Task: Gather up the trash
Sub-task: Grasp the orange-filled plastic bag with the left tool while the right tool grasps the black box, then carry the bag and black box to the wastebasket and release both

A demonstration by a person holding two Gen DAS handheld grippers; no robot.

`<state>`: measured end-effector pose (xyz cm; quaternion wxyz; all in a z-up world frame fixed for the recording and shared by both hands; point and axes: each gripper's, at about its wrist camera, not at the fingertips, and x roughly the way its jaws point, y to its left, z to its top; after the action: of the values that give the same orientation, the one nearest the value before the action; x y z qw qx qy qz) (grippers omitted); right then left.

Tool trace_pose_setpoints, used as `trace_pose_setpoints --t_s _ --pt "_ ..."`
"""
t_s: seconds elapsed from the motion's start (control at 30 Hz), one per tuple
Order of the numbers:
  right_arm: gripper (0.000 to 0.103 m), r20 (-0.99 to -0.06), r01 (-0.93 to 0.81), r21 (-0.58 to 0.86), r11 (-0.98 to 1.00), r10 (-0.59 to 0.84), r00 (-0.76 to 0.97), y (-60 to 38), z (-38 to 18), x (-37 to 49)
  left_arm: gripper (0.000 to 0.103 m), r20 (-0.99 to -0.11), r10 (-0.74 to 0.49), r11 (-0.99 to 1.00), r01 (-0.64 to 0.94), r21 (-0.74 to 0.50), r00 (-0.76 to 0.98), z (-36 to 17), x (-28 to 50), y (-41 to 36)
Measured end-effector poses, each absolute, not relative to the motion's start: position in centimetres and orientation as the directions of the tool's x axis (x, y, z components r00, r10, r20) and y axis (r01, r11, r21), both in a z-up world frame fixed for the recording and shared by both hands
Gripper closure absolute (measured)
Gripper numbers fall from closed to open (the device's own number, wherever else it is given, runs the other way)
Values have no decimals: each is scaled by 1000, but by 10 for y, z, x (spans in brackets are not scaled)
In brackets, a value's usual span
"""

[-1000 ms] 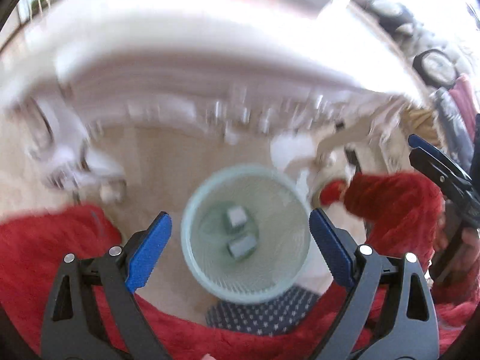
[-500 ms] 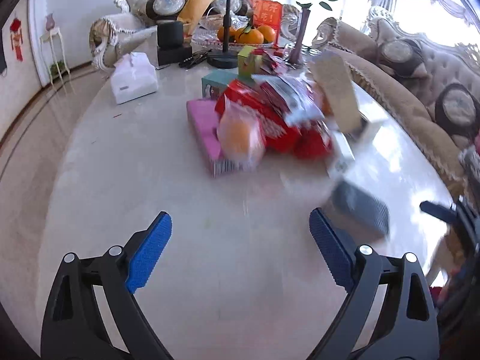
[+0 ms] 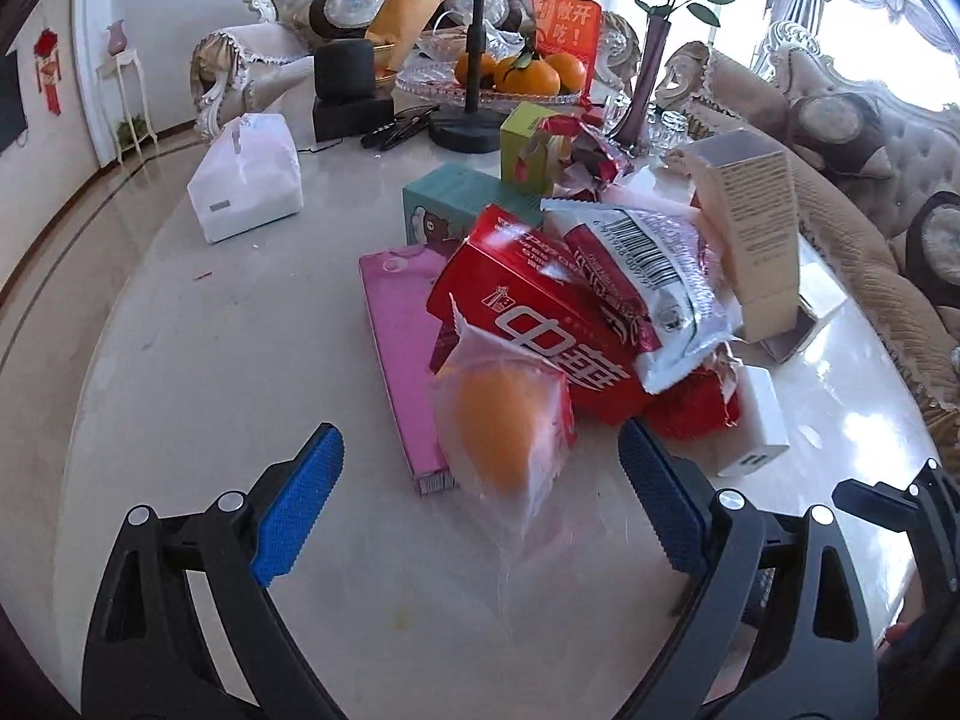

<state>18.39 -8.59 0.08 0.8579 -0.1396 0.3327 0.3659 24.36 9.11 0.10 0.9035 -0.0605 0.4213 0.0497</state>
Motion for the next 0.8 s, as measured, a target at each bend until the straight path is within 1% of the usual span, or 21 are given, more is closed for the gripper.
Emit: trace_pose_setpoints --t_s 0.17,0.23,0.3,0.33,0.37,0.4,0.43,0.47,0.6,0.8 --pt "8 -681 -717 9 698 529 506 -84 -1 190 13 -767 49 987 -147 -60 640 -1 246 91" --pt "8 -691 -718 9 696 523 499 -82 -3 192 18 -767 66 989 -146 -37 639 -1 245 89" --pt "10 -700 -716 -4 699 509 501 -80 -5 192 48 -779 54 989 -142 -45 624 -4 245 89" --pt "22 -704 -715 -16 699 500 504 -78 -6 191 50 -778 63 988 -151 -41 625 -4 245 89" --pt "32 -711 -717 -18 697 495 499 -77 -8 190 56 -776 71 986 -161 -40 627 -3 244 90" --pt "55 -717 -718 -13 696 494 492 -76 -9 191 59 -778 68 984 -169 -49 625 -2 244 92" --pt "65 -727 -718 3 696 495 476 -76 -11 192 62 -778 67 982 -178 -58 625 -1 244 96" --pt "65 -726 -710 21 704 498 473 -78 -11 192 65 -778 65 981 -184 -66 625 -1 244 98" --pt "65 -722 -692 55 720 507 471 -84 -9 191 65 -780 40 979 -179 -93 624 1 241 104" --pt "65 -687 -662 110 741 538 488 -101 12 182 65 -746 0 975 -167 -149 665 20 216 108"
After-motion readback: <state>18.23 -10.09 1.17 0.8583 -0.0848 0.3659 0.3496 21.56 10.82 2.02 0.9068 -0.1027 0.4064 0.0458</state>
